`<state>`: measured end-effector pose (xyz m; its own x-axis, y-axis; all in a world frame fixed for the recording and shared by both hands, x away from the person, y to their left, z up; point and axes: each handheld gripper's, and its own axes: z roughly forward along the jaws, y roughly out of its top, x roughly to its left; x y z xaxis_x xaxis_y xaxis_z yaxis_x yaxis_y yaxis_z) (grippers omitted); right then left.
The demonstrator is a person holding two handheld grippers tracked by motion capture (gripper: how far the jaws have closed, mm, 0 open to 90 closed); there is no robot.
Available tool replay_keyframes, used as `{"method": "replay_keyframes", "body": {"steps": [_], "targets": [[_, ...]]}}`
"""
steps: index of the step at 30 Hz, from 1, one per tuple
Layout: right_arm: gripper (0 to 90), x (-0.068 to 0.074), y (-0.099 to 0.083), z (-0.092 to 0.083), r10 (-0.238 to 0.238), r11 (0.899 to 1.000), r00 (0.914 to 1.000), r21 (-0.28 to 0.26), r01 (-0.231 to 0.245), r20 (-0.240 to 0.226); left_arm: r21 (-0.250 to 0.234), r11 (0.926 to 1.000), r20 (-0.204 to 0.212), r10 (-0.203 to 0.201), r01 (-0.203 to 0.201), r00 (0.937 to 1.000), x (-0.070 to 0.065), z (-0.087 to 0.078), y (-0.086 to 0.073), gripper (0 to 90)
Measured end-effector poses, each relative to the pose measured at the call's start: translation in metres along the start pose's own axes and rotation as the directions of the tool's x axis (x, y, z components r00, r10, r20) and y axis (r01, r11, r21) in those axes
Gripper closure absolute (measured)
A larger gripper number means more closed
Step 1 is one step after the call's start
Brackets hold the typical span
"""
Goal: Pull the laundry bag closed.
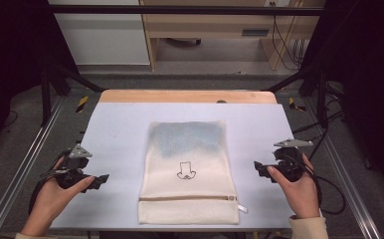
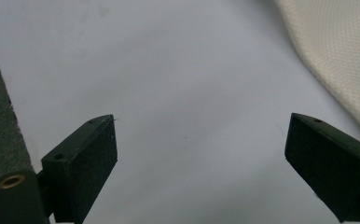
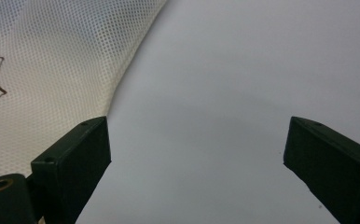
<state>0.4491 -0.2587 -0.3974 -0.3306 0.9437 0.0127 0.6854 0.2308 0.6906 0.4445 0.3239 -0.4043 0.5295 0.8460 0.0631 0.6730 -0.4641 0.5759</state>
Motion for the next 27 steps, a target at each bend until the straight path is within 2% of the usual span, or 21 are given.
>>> {"method": "replay_keyframes", "body": {"steps": [3,8,14,18,20,23,24,26,27], "targets": [[7.1,-0.003,-0.008,0.004,0.010,1.000,0.9999,0.010,-0.010,0.000,0.003,0.9999,-0.017,-0.016,0.016,0.9997,0.004,0.003,-0.005,8.8],[7.1,-0.004,-0.022,0.014,0.024,0.999,0.9997,0.033,-0.024,-0.006,0.005,0.9995,-0.021,-0.032,0.033,0.9993,0.007,0.011,-0.012,7.3],[8.6,-0.004,-0.038,0.029,0.070,0.997,0.9976,0.026,-0.070,-0.001,-0.033,0.9982,-0.026,-0.051,0.050,0.9984,0.004,0.025,-0.023,5.3],[8.8,0.001,-0.046,0.036,0.068,0.998,0.9976,0.007,-0.068,-0.011,-0.087,0.9937,-0.022,-0.072,0.070,0.9971,0.002,0.033,-0.030,5.4],[8.9,0.004,-0.049,0.038,0.062,0.998,0.9981,-0.017,-0.062,-0.004,-0.151,0.9834,-0.012,-0.104,0.101,0.9945,0.001,0.035,-0.035,5.6],[8.9,0.006,-0.053,0.039,0.059,0.998,0.9983,-0.035,-0.059,0.001,-0.218,0.9696,-0.027,-0.119,0.110,0.9925,0.001,0.033,-0.039,6.4],[8.9,0.007,-0.054,0.040,0.047,0.998,0.9989,-0.048,-0.047,0.003,-0.241,0.9654,-0.036,-0.112,0.100,0.9931,0.002,0.032,-0.039,6.5],[8.9,0.009,-0.054,0.040,0.046,0.997,0.9989,-0.056,-0.046,0.001,-0.293,0.9525,-0.055,-0.104,0.084,0.9930,0.001,0.031,-0.038,6.7],[8.9,0.009,-0.054,0.040,0.044,0.997,0.9990,-0.064,-0.044,0.006,-0.307,0.9492,-0.069,-0.093,0.068,0.9933,0.000,0.031,-0.037,6.8]]}}
